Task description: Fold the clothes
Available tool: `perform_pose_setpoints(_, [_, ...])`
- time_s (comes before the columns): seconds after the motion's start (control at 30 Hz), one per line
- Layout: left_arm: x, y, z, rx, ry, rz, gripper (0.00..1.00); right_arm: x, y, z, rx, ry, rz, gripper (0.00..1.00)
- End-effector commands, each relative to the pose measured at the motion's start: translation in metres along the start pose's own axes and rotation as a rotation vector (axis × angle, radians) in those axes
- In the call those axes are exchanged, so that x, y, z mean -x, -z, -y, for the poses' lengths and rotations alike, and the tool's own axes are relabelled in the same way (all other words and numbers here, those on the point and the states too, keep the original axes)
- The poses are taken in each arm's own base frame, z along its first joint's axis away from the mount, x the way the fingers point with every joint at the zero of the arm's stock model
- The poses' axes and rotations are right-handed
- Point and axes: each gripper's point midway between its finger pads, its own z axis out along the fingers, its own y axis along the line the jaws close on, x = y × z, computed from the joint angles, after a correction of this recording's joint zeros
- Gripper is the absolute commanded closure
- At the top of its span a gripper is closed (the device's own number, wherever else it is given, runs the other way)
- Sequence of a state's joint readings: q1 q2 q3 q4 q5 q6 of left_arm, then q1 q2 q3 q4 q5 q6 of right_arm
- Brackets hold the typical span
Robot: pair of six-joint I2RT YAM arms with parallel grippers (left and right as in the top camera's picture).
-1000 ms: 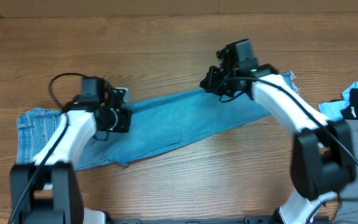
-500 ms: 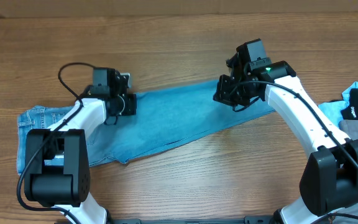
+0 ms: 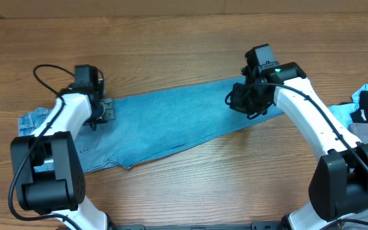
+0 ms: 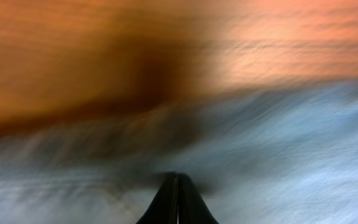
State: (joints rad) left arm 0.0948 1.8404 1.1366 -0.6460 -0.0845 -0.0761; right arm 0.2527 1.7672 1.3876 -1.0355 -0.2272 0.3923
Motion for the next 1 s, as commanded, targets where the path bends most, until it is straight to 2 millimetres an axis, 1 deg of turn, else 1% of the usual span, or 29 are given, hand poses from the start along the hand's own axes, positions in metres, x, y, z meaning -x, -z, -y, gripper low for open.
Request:
perform_pose_setpoints(0.0, [0.022,0.031,-0.018,0.043,0.035,0.008,0.95,0.021,0.010,0.027,-0.036,-0.069,0.058,0.96])
perform_pose_setpoints(0.07, [0.026,0.055,-0.022,0.039,0.040,-0.013,0.89,0.030,0.015,0.043,-0.032,-0.118,0.072,0.95])
perform_pose_setpoints(0.13, [0.025,0.078,-0.028,0.044,0.071,-0.045,0.83,0.035,0.020,0.056,-0.027,-0.154,0.077,0.95])
perform_pose_setpoints(0.2, [0.016,0.096,-0.038,0.055,0.151,-0.102,0.82,0.037,0.024,0.072,-0.031,-0.203,0.074,0.95])
perform_pose_setpoints(0.23, [0.012,0.100,-0.044,0.061,0.181,-0.125,0.82,0.036,0.025,0.078,-0.032,-0.221,0.070,0.95])
perform_pose_setpoints(0.27, [0.007,0.101,-0.051,0.066,0.207,-0.146,0.82,0.036,0.026,0.082,-0.031,-0.232,0.063,0.95])
perform_pose_setpoints(0.33, [-0.006,0.101,-0.068,0.079,0.283,-0.195,0.79,0.034,0.029,0.089,-0.026,-0.228,0.052,0.89])
perform_pose_setpoints(0.37, [-0.015,0.099,-0.079,0.082,0.322,-0.223,0.77,0.034,0.030,0.092,-0.027,-0.213,0.047,0.85])
perform_pose_setpoints(0.47, [-0.035,0.091,-0.105,0.058,0.431,-0.278,0.75,0.030,0.030,0.094,-0.033,-0.188,0.034,0.78])
perform_pose_setpoints(0.53, [-0.054,0.082,-0.123,0.020,0.526,-0.320,0.74,0.029,0.030,0.096,-0.040,-0.177,0.031,0.74])
perform_pose_setpoints(0.67, [-0.091,0.063,-0.151,-0.025,0.694,-0.371,0.72,0.029,0.028,0.097,-0.042,-0.182,0.029,0.72])
perform_pose_setpoints(0.7, [-0.096,0.058,-0.155,-0.057,0.729,-0.367,0.72,0.028,0.028,0.097,-0.043,-0.183,0.027,0.72])
perform_pose_setpoints(0.8, [-0.095,0.054,-0.158,-0.199,0.789,-0.318,0.70,0.026,0.026,0.098,-0.045,-0.185,0.020,0.72])
perform_pose_setpoints(0.9, [-0.089,0.066,-0.169,-0.284,0.826,-0.254,0.69,0.023,0.023,0.099,-0.048,-0.188,0.008,0.71])
perform_pose_setpoints(0.93, [-0.088,0.075,-0.179,-0.292,0.853,-0.226,0.69,0.020,0.019,0.096,-0.030,-0.176,-0.006,0.72])
perform_pose_setpoints(0.97, [-0.086,0.080,-0.183,-0.296,0.867,-0.207,0.69,0.017,0.016,0.088,0.012,-0.135,-0.018,0.73])
